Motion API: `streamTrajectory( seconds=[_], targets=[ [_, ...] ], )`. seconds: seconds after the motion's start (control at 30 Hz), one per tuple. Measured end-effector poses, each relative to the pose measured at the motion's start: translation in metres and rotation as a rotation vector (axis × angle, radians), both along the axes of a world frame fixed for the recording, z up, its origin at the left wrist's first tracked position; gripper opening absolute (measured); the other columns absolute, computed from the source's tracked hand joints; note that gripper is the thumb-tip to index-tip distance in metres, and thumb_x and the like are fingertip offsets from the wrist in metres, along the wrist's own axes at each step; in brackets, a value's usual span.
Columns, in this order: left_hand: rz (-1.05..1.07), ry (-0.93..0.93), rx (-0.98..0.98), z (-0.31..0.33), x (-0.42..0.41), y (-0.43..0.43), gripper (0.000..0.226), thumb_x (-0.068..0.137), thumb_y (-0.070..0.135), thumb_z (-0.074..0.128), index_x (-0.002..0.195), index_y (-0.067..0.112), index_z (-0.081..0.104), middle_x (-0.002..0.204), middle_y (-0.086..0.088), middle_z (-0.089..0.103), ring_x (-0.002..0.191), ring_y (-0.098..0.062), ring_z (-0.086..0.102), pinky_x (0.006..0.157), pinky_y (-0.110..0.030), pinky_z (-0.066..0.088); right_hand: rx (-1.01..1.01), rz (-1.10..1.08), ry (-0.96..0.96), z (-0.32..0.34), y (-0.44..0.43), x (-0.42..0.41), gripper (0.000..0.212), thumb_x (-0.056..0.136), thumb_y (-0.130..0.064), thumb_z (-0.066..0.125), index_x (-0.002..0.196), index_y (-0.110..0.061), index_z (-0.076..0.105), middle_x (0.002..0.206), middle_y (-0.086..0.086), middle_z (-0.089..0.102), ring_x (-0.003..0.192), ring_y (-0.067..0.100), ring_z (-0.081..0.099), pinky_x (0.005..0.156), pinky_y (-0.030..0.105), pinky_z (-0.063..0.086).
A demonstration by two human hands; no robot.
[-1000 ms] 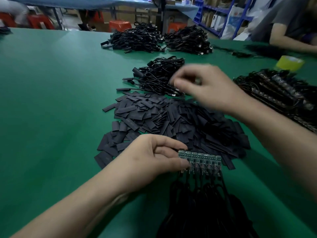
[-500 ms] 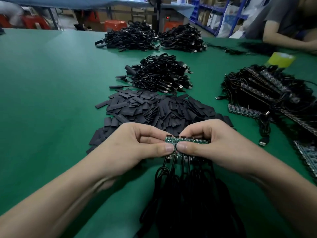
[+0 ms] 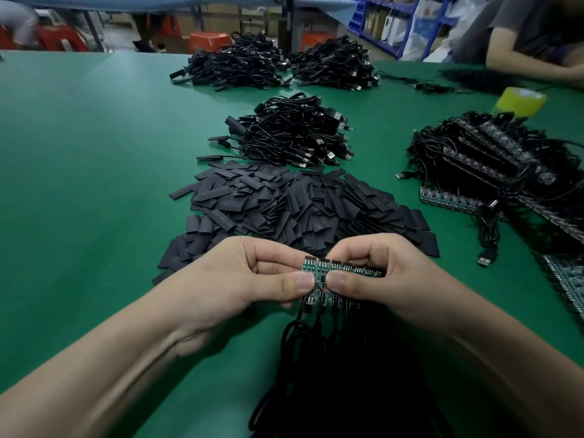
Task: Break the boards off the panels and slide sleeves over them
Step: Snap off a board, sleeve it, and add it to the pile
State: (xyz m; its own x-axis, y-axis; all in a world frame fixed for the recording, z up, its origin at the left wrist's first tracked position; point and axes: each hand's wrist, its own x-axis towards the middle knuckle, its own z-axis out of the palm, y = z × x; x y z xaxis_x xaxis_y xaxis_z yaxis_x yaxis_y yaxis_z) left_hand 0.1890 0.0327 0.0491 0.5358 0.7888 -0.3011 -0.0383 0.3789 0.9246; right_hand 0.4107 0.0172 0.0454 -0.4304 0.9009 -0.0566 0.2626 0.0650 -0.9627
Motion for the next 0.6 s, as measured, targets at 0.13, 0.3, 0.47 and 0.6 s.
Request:
streamTrajectory(
  seconds=[0.13,0.3,0.47,0.6],
  targets=[
    [-0.035,-0.045,-0.034,0.0,0.0,-0.001,0.024,0.069,0.005,0.084,0.093,0.005,0.08,0.083,-0.011,0.076,0.062,-0.009,0.066,0.058,-0.016,0.053,-0.024,0.0,0.074,-0.002,-0.002,-0.002,0.007,0.085,-0.026,0.073,0.085,-0.019,0.076,0.082,-0.003,0.072,0.077,0.006,0.063,0.075,0.016,0.048],
    [-0.039,-0.019,0.032,0.01,-0.006,0.003,0.031,0.061,0.019,0.085,0.09,0.011,0.081,0.08,-0.009,0.077,0.06,-0.008,0.066,0.055,-0.017,0.052,0.007,-0.025,0.066,0.002,-0.003,0.0,0.011,0.085,-0.029,0.076,0.085,-0.018,0.078,0.081,-0.004,0.074,0.075,0.004,0.065,0.073,0.014,0.049],
    [0.07,0.054,0.203,0.023,-0.013,0.009,0.028,0.053,0.018,0.093,0.078,0.019,0.079,0.08,-0.008,0.077,0.065,-0.014,0.07,0.062,-0.025,0.058,0.299,-0.122,-0.373,0.008,-0.005,0.002,0.034,0.08,-0.06,0.071,0.105,-0.037,0.076,0.105,-0.018,0.072,0.103,0.0,0.065,0.091,0.024,0.05],
    [0.127,0.078,0.466,0.029,-0.01,0.006,0.027,0.052,0.025,0.094,0.073,0.024,0.076,0.075,-0.003,0.075,0.066,-0.012,0.067,0.065,-0.019,0.056,0.544,-0.189,-0.296,0.007,-0.015,-0.02,0.032,0.088,-0.057,0.064,0.112,-0.037,0.071,0.11,-0.022,0.069,0.112,0.004,0.062,0.092,0.017,0.046]
  ],
)
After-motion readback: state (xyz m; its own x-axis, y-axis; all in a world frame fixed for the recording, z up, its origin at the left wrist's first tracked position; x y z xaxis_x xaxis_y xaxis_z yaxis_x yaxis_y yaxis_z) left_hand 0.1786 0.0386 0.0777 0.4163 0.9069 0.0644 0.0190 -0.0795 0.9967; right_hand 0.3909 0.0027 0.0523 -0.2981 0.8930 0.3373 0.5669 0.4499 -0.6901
